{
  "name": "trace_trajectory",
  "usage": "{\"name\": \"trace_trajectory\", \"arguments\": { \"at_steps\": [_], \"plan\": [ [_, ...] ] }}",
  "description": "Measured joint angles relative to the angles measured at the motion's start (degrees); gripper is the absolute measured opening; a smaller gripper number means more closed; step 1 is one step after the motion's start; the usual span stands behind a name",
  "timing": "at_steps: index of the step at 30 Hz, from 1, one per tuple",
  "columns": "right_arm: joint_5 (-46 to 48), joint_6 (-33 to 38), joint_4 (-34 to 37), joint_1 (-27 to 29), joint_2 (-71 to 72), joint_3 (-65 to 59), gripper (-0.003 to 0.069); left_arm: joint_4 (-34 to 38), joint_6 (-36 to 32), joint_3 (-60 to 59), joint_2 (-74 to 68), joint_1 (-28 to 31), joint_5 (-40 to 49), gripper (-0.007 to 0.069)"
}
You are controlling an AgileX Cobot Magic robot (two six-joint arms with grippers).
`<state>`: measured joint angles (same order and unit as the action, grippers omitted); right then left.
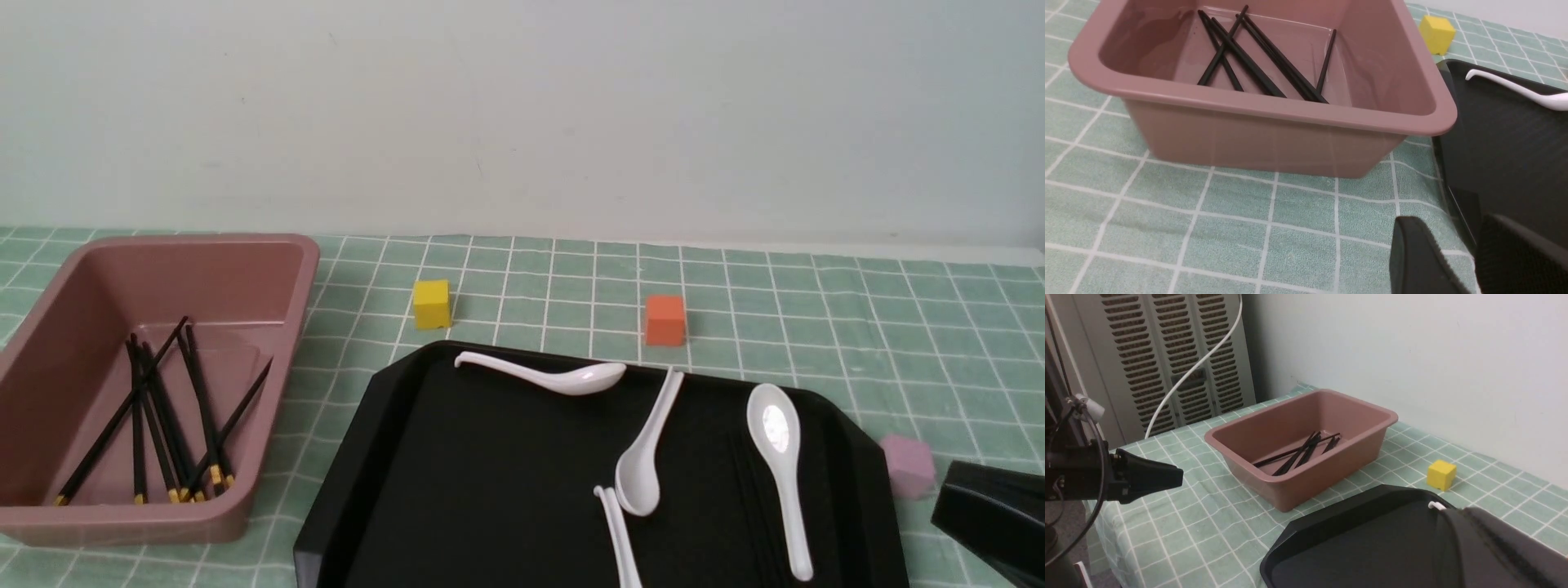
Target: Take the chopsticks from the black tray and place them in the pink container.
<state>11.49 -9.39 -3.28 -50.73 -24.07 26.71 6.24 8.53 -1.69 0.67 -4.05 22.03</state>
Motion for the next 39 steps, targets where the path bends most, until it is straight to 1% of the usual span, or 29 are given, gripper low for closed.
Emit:
{"name": "trace_trajectory", "arguments": {
  "at_steps": [19,24,26,29,35,37,39],
  "plan": [
    [0.1,0.01,-0.19,0.0,0.05,-0.17,0.001,0.0,0.0,0.0,0.0,0.0,0.0,0.0238],
    [-0.04,1.62,-0.19,0.61,3.17,-2.61,0.0014,0.0,0.0,0.0,0.0,0.0,0.0,0.0238],
    [-0.27,2.95,-0.19,3.18,5.39,-4.9,0.0016,0.0,0.0,0.0,0.0,0.0,0.0,0.0238],
    [-0.27,4.15,-0.19,9.48,8.39,-9.78,0.002,0.0,0.0,0.0,0.0,0.0,0.0,0.0238],
    [0.11,4.27,-0.19,27.53,16.16,-19.92,0.0029,0.0,0.0,0.0,0.0,0.0,0.0,0.0238],
    [0.22,4.27,-0.24,31.33,18.16,-22.13,0.0031,0.0,0.0,0.0,0.0,0.0,0.0,0.0238],
    [0.17,4.27,-0.24,37.21,21.41,-24.88,0.0033,0.0,0.0,0.0,0.0,0.0,0.0,0.0238]
  ]
}}
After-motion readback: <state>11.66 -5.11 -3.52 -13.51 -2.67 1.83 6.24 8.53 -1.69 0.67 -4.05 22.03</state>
